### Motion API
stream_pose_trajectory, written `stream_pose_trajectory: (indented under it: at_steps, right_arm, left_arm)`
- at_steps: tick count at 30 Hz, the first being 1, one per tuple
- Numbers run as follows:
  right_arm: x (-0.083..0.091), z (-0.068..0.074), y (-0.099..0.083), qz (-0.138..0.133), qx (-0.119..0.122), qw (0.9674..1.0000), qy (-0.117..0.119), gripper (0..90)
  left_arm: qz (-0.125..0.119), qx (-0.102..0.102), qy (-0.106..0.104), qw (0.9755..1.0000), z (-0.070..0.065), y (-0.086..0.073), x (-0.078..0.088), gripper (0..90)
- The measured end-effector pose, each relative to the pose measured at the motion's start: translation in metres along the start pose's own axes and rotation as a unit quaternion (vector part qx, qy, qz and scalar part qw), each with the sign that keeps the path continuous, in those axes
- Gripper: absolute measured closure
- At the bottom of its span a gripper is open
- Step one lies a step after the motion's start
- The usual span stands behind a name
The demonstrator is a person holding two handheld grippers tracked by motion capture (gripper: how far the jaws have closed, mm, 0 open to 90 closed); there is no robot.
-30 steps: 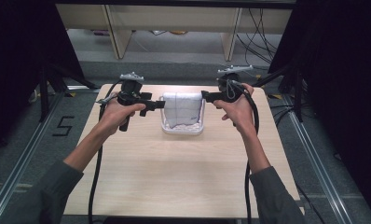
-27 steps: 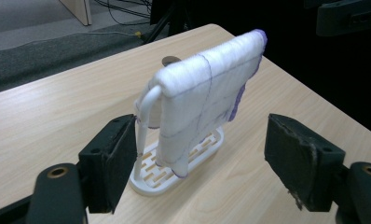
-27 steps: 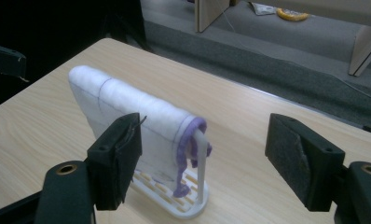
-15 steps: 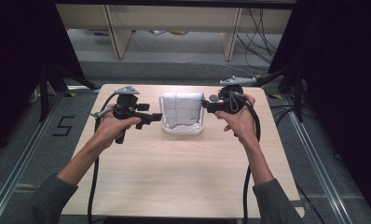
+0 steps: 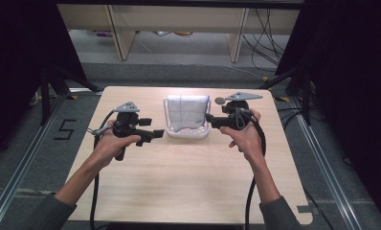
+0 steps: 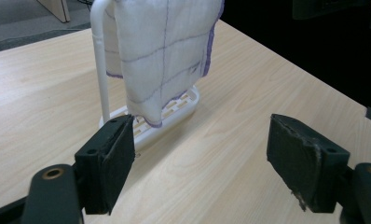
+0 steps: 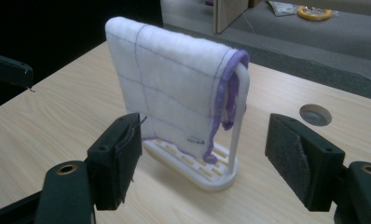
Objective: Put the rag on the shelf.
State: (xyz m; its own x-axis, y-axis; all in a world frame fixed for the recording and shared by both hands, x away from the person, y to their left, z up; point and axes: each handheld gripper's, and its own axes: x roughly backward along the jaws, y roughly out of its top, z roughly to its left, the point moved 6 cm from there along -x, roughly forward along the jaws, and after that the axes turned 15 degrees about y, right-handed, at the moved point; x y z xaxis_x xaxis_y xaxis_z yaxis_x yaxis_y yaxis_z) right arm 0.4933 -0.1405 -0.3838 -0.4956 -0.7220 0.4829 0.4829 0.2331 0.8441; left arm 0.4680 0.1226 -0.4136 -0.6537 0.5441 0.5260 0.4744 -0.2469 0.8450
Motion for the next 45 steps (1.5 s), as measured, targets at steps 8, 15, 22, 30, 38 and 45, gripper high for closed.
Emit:
stream_pose_trajectory:
  at_steps: [8, 15, 22, 30, 38, 45]
  right_arm:
    - [0.002, 0.006, -0.015, -0.001, -0.014, 0.9999, 0.006, 28.1]
    - [0.003, 0.01, -0.024, -0.01, -0.002, 0.9998, 0.015, 28.1]
    - [0.0, 0.009, -0.04, -0.008, -0.015, 0.9997, 0.019, 28.1]
    - [0.002, 0.009, -0.049, 0.0, -0.011, 0.9997, 0.021, 28.1]
    - [0.005, 0.014, -0.059, 0.007, -0.021, 0.9994, 0.026, 27.8]
    - [0.0, 0.014, -0.075, 0.025, -0.023, 0.9991, 0.023, 27.4]
  left_arm:
    - [-0.007, 0.002, -0.006, 1.0, -0.003, -0.016, 0.003, 22.6]
    - [-0.004, 0.007, -0.01, 0.9999, -0.004, -0.025, 0.002, 22.3]
    - [0.007, -0.005, -0.009, 0.9999, -0.006, -0.032, 0.001, 22.1]
    - [0.012, -0.007, -0.007, 0.9999, -0.009, -0.04, 0.003, 22.1]
    - [0.019, -0.024, -0.008, 0.9995, -0.018, -0.053, 0.003, 21.9]
    - [0.031, -0.039, -0.013, 0.9987, -0.028, -0.073, -0.003, 20.5]
